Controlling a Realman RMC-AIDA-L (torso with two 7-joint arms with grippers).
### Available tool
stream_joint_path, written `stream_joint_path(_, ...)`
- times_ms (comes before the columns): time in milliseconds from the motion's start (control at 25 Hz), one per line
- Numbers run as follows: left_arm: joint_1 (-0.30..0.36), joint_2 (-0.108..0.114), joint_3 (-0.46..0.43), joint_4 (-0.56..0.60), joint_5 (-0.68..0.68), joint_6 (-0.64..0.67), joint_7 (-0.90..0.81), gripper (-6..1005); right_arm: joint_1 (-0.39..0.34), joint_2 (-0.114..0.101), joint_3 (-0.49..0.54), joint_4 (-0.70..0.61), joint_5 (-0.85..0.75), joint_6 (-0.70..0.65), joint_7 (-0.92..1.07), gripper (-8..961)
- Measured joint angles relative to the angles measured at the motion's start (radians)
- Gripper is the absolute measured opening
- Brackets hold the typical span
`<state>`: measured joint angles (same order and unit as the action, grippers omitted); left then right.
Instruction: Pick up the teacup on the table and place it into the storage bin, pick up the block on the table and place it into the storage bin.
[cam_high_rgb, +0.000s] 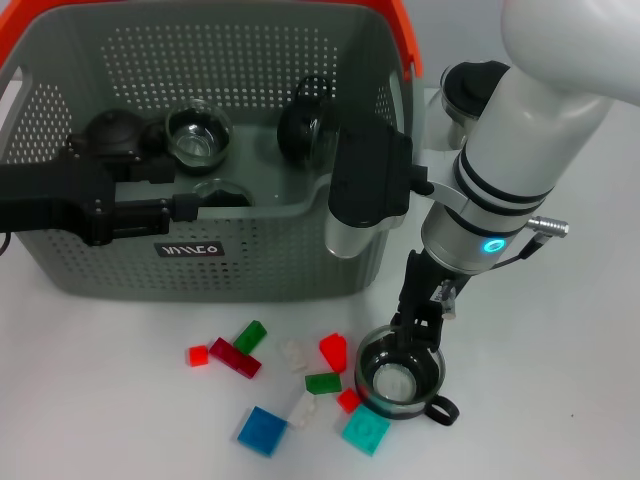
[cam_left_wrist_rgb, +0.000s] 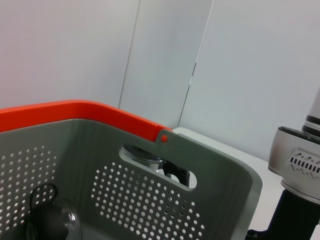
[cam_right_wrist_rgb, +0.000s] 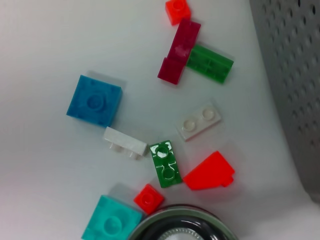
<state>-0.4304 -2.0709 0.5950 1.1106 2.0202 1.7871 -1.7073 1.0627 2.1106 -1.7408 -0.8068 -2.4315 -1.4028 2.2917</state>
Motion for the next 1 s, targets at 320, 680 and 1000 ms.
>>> stream_joint_path(320, -0.001, 0.0, 0.0, 0.0, 0.0, 0.0, 0.0, 627, 0.0, 0.0, -0.013, 0.0, -0.003, 0.006, 0.002, 130)
stream_joint_path(680, -0.001, 0.0, 0.0, 0.0, 0.0, -0.001, 0.0, 627, -0.001, 0.0, -0.012, -0.01, 0.001, 0.003, 0.002, 55)
stream_joint_path(1000, -0.001, 0.004, -0.001, 0.0, 0.0, -0.004, 0.0, 627, -0.009, -0.004, 0.001, -0.069, 0.008, -0.022, 0.002, 55)
